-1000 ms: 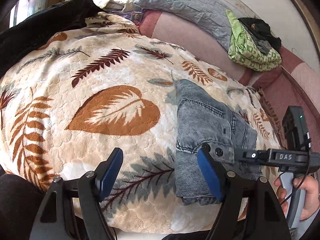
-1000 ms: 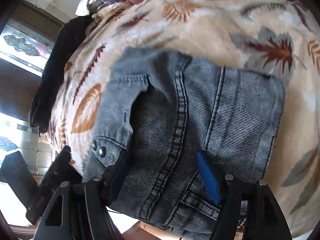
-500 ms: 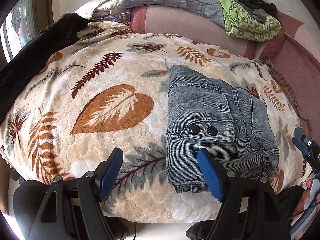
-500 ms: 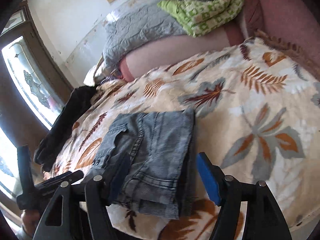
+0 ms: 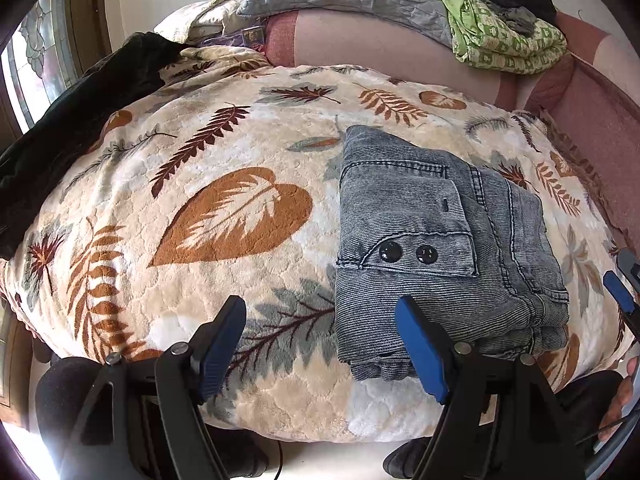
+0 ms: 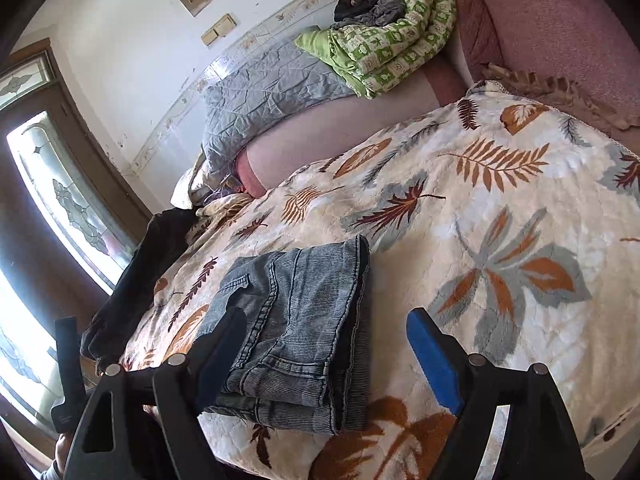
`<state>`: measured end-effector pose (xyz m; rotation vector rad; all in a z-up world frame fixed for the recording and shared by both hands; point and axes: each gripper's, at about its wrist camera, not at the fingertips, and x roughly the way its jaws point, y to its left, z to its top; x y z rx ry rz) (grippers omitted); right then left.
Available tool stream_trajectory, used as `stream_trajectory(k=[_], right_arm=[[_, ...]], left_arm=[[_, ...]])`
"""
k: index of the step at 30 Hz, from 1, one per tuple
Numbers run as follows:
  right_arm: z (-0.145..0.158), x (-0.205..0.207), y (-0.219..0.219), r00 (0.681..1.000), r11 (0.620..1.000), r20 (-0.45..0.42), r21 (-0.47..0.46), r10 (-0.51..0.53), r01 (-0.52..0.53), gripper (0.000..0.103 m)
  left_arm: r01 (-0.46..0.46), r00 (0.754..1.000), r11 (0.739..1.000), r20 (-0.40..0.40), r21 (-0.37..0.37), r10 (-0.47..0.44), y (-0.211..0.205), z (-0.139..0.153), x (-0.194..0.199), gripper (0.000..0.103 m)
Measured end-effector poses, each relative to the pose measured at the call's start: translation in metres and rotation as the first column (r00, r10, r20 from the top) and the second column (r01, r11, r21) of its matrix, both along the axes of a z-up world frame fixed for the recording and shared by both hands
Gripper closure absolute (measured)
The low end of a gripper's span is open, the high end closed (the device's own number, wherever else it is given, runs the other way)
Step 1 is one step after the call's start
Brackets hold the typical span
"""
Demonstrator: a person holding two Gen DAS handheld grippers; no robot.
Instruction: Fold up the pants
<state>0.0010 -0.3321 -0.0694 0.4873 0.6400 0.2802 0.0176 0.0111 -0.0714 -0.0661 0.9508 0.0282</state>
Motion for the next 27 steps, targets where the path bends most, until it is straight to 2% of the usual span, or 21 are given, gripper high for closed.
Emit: stream_trajectory(k=[5, 16, 27], right_arm=[[0.000, 0.001, 0.001, 1.000, 1.000, -0.004, -0.006, 0.000, 0.000, 0.018], [-0.002, 0.004, 0.010, 1.000, 0.999, -0.025, -0.047, 0.000, -0.001, 0.018], [-0.004, 0.006, 0.017, 0.999, 0.997, -0.046, -0.079, -0.007, 0.003, 0.018]], left_arm=[[0.002, 1.000, 1.000, 0.012, 0.010, -0.002, 0.003, 0.005, -0.004, 0.026], [-0.042, 0.998, 0.998, 0.044, -0.043, 0.044, 0.029, 0.015, -0.005, 0.026], [-0.091, 0.995, 0.992, 0.024, -0.086, 0.094, 0.054, 0.005, -0.002, 0.026]])
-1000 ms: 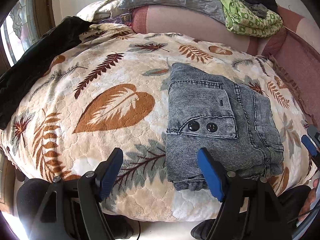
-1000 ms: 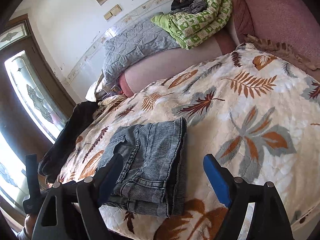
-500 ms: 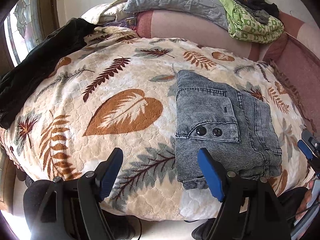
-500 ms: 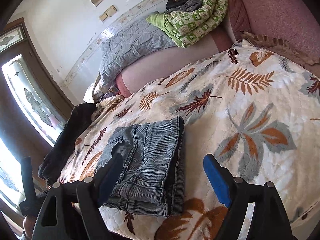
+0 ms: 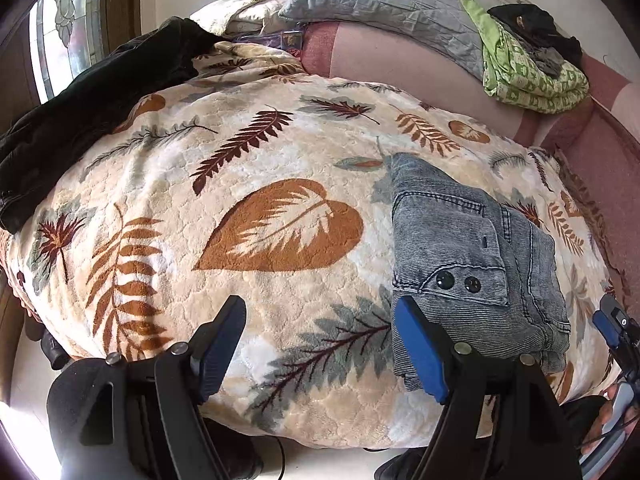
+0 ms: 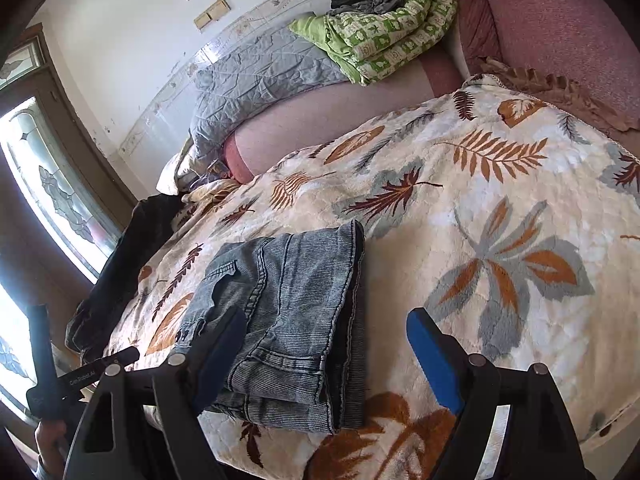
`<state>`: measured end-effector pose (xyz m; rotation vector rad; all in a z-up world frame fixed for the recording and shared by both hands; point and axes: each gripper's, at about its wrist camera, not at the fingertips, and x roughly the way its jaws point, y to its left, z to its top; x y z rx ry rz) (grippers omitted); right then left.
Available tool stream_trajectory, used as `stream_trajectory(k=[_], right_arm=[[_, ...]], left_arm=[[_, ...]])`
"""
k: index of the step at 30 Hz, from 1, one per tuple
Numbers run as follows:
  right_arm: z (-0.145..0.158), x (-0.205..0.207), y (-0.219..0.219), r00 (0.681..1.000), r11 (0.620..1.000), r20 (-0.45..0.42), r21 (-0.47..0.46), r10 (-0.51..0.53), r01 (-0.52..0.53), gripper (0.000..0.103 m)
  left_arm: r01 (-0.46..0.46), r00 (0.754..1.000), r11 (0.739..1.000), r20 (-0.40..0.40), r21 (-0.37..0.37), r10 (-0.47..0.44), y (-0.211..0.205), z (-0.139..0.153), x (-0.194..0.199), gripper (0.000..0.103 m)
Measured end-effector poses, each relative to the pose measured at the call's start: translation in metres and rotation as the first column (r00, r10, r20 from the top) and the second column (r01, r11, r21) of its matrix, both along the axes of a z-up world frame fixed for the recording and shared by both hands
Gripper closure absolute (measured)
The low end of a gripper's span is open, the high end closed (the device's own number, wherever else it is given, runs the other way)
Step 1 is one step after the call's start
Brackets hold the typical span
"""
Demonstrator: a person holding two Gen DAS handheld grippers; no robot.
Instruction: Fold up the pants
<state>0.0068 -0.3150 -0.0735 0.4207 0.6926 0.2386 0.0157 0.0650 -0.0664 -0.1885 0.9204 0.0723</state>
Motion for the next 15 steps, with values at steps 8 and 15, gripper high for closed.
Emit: stream_trajectory(k=[8, 15], right_arm=[[-0.005, 0.005, -0.001, 0.999, 0.999, -0.042, 0.049, 0.024, -0.022, 0.018], [-0.027, 0.034, -0.030, 0.963, 0.938, -0.241, 0.344, 0.120, -0.031, 0.018]], left_arm=[[0.012, 1.000, 0.999, -0.017, -0.032, -0.013, 0.008, -0.007, 0.005, 0.026], [0.116, 0.990, 0.957, -0.052, -0.265, -0.134, 0.019, -0.018, 0.030, 0.026]])
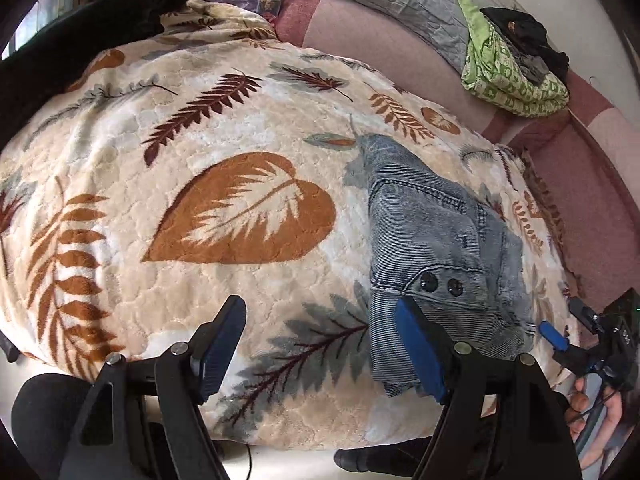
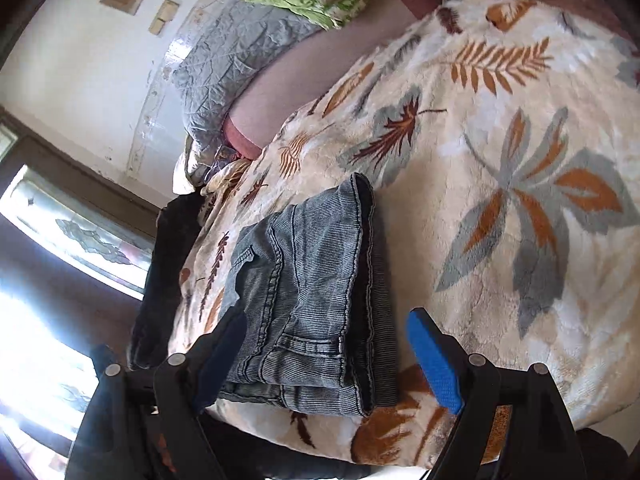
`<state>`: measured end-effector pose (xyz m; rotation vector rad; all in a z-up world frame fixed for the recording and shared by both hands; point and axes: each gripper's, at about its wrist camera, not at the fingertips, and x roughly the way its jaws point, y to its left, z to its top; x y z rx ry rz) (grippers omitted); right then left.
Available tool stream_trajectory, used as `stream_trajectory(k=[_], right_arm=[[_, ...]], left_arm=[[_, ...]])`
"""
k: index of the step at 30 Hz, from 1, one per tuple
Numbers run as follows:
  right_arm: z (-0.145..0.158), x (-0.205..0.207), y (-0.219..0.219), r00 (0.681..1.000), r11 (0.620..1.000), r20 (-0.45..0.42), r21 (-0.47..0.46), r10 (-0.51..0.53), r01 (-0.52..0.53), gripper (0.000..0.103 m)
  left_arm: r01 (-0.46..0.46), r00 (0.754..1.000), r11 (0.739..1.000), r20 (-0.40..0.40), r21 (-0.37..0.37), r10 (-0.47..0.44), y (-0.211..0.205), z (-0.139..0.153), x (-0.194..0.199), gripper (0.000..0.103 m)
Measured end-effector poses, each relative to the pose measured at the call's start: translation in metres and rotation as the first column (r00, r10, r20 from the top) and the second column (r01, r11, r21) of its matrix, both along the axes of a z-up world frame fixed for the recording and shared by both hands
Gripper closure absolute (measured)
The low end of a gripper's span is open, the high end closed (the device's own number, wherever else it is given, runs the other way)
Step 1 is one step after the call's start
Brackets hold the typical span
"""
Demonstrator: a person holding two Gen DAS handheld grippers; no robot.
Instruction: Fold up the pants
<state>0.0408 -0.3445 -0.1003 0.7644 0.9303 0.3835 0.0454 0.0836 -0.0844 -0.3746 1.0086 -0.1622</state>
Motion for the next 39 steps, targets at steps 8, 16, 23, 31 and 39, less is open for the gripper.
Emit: stream_trajectory(k=[8, 16, 23, 31, 39], right_arm=[[-0.026, 0.056, -0.002, 0.974, 0.993, -0.209, 0.097, 0.088, -0.069, 0.018], [-0.047, 0.099, 0.027, 0.933, 0.982, -0.312, 0.114, 0.178, -0.149, 0.017], [-0.042, 0.103, 0.051, 0.937, 0.979, -0.310, -0.071, 0.161, -0.192, 0.059], [0.010, 0.086, 0.076, 0.965, 0.950, -0.178, -0.212, 0.195, -0.231, 0.075], [0.093, 0.088, 0.092, 0.970, 0.940, -0.019, -0.244, 0.243, -0.240, 0.076]], left_arm=[[0.083, 0.987, 0.938, -0.101, -0.335, -0.123, -0.004, -0.018, 0.056, 0.026], [0.109, 0.961, 0.864, -0.171, -0.492, -0.218, -0.029, -0.049, 0.096, 0.026], [0.129, 0.966, 0.901, -0.154, -0.415, -0.209, -0.038, -0.053, 0.099, 0.068], [0.208, 0.977, 0.958, -0.007, -0.195, -0.214, -0.055, -0.004, 0.070, 0.082], [0.223, 0.966, 0.965, 0.164, -0.135, -0.200, -0.038, 0.077, 0.063, 0.082]])
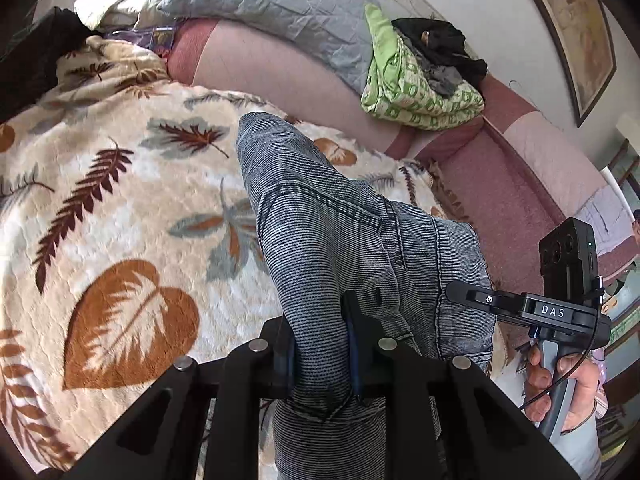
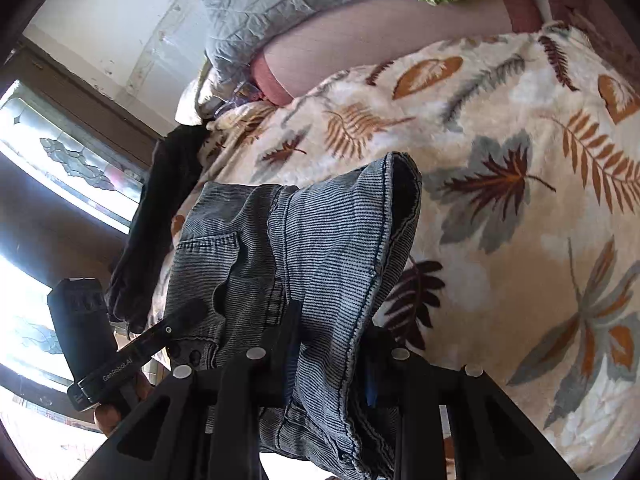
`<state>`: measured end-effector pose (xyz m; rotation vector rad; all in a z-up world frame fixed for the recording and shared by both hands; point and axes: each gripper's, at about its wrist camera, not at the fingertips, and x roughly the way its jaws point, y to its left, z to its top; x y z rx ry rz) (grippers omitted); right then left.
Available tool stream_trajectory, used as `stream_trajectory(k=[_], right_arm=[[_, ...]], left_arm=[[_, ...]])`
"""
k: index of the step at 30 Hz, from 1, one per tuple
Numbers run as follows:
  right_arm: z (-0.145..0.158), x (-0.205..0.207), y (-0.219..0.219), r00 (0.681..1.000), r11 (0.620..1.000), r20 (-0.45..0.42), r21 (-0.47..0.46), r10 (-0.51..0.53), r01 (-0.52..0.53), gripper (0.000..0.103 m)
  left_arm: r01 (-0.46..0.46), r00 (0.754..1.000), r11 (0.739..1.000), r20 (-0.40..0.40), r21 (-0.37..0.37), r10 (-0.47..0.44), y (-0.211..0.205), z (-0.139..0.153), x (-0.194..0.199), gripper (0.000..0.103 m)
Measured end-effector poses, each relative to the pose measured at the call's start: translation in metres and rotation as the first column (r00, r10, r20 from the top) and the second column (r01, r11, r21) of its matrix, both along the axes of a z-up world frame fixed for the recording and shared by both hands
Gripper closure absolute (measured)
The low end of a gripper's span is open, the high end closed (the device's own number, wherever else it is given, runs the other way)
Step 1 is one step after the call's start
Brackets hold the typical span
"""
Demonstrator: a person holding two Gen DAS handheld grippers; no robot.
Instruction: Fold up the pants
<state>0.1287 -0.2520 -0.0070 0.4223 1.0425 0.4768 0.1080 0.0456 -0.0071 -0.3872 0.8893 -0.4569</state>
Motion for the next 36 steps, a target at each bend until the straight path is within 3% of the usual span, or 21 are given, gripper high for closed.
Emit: stream_trajectory(k=[4, 8, 10, 14, 16, 18, 20, 21, 24, 29, 32, 34, 36], right_arm=[[0.027, 0.018, 0.011, 0.999, 1.000, 0.043, 0.004, 0.009, -0.009, 0.078], [0.025, 0.036, 0.018, 1.000, 1.000, 0.029, 0.005, 0.013, -0.013, 0.080], [0.008, 0.044, 0.020, 1.000, 1.000, 0.002, 0.003, 0.004, -0.004, 0.080], [-0.054, 0.061, 0.017, 0.993, 0.999, -0.116, -0.030, -0.027, 0.024, 0.080], [-0.092, 0.068, 0.017, 0.982, 0.998, -0.185, -0.058, -0.037, 0.026, 0.076], [-0.105, 0.067, 0.015, 0.983, 0.995, -0.177, -0.098, -0.052, 0.035, 0.073], [-0.100, 0.060, 0.009, 0.988, 0.997, -0.151, -0.068, -0.043, 0.033, 0.069], [-0.093, 0.056, 0.006, 0.990, 0.996, -0.134, -0.078, -0.047, 0.037, 0.063], [-0.063, 0.032, 0.004, 0.998, 0.992, -0.024, -0.118, -0.053, 0.050, 0.062], [-0.035, -0.016, 0.023, 0.995, 0.988, 0.094, -0.152, -0.023, 0.037, 0.060], [-0.052, -0.032, 0.042, 0.996, 0.968, 0.090, -0.251, 0.011, 0.012, 0.056], [-0.080, -0.030, 0.048, 1.000, 0.954, 0.018, -0.299, 0.000, 0.006, 0.051], [-0.094, -0.027, 0.049, 0.999, 0.949, 0.010, -0.313, -0.036, 0.037, 0.050]], left_arm=[[-0.018, 1.000, 1.000, 0.009, 0.021, 0.018, 0.008, 0.015, 0.021, 0.082], [-0.030, 0.999, 0.999, -0.022, 0.016, 0.030, 0.014, 0.006, 0.035, 0.082], [-0.029, 0.998, 0.999, -0.055, 0.027, 0.030, 0.013, -0.012, 0.041, 0.082], [-0.026, 0.976, 0.998, -0.213, 0.061, 0.039, 0.009, -0.079, 0.066, 0.079], [-0.048, 0.961, 0.989, -0.263, 0.139, 0.083, 0.008, -0.109, 0.072, 0.066], [-0.084, 0.963, 0.991, -0.246, 0.104, 0.107, 0.015, -0.108, 0.067, 0.050], [-0.131, 0.962, 0.978, -0.216, 0.164, 0.166, 0.020, -0.094, 0.060, 0.033], [-0.156, 0.964, 0.966, -0.181, 0.205, 0.194, 0.022, -0.085, 0.055, 0.032], [-0.191, 0.970, 0.941, -0.096, 0.280, 0.225, 0.021, -0.061, 0.035, 0.032], [-0.211, 0.973, 0.918, -0.020, 0.335, 0.230, 0.006, -0.043, -0.002, 0.032], [-0.188, 0.977, 0.904, -0.022, 0.383, 0.212, -0.012, -0.054, -0.016, 0.031], [-0.145, 0.978, 0.906, -0.083, 0.397, 0.193, -0.023, -0.074, -0.018, 0.030], [-0.164, 0.973, 0.895, -0.080, 0.414, 0.216, -0.028, -0.085, -0.020, 0.022]])
